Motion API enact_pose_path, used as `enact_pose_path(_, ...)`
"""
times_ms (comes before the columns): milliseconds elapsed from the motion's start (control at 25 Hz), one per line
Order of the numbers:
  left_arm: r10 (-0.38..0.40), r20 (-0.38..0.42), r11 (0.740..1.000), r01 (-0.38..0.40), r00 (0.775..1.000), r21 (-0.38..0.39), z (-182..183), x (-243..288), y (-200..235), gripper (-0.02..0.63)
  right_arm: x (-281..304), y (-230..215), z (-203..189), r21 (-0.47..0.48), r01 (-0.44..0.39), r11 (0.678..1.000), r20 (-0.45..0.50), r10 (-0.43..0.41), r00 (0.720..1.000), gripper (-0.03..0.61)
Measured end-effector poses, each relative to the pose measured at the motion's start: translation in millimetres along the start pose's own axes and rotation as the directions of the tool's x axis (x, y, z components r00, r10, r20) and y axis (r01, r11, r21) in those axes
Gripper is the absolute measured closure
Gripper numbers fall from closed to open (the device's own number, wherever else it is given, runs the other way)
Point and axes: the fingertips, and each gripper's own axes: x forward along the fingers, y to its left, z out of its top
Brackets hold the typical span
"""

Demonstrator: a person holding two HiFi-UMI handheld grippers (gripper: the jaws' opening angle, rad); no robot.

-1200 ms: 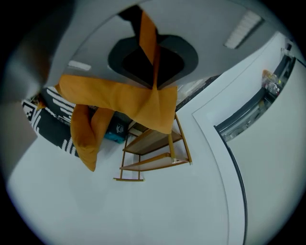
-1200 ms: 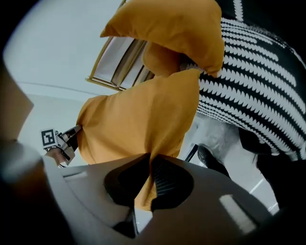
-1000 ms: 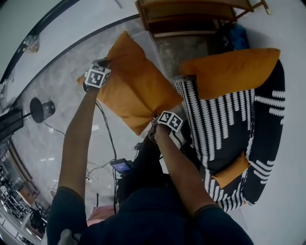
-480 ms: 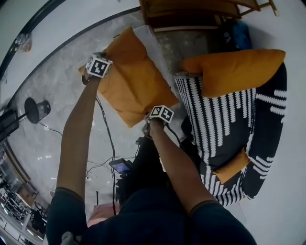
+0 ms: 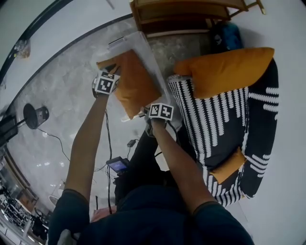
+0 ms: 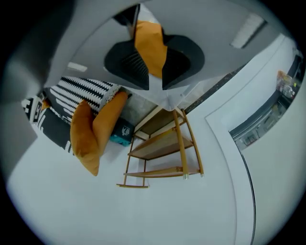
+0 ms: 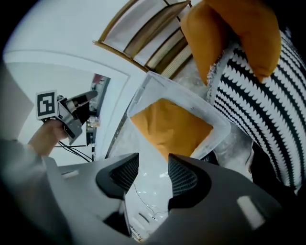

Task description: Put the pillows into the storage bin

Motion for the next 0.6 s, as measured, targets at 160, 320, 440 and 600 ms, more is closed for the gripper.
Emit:
enact_pose_path(160, -0.019, 0.097, 1.0, 0.02, 0.995, -0.006, 46.4, -14.4, -43.8, 0.529, -47.2, 8.2, 35.0, -0.064, -0.066, 0.996, 0.089, 0.071, 0.993, 0.402)
enact_pose_path(320, -0.039, 0.191, 0.999, 0.039, 0.981, 0.005, 101.1, -32.0, -81.5, 0.529, -100.6, 8.2, 64.7, -0.083, -0.106, 0.991, 0.173, 0.12, 0.978, 0.402)
enact_pose_path(440, -0.054, 0.259, 0.999, 0.051, 0.964, 0.019, 143.2, -41.9, -109.7, 0.529, -138.4, 5.3, 86.0, -0.089, -0.136, 0.987, 0.228, 0.153, 0.961, 0.402)
enact_pose_path(600, -0.073, 0.317, 0.997, 0.075, 0.946, 0.007, 185.9, -45.0, -155.0, 0.529, -195.7, -8.1, 119.0, -0.119, -0.161, 0.98, 0.303, 0.19, 0.934, 0.402)
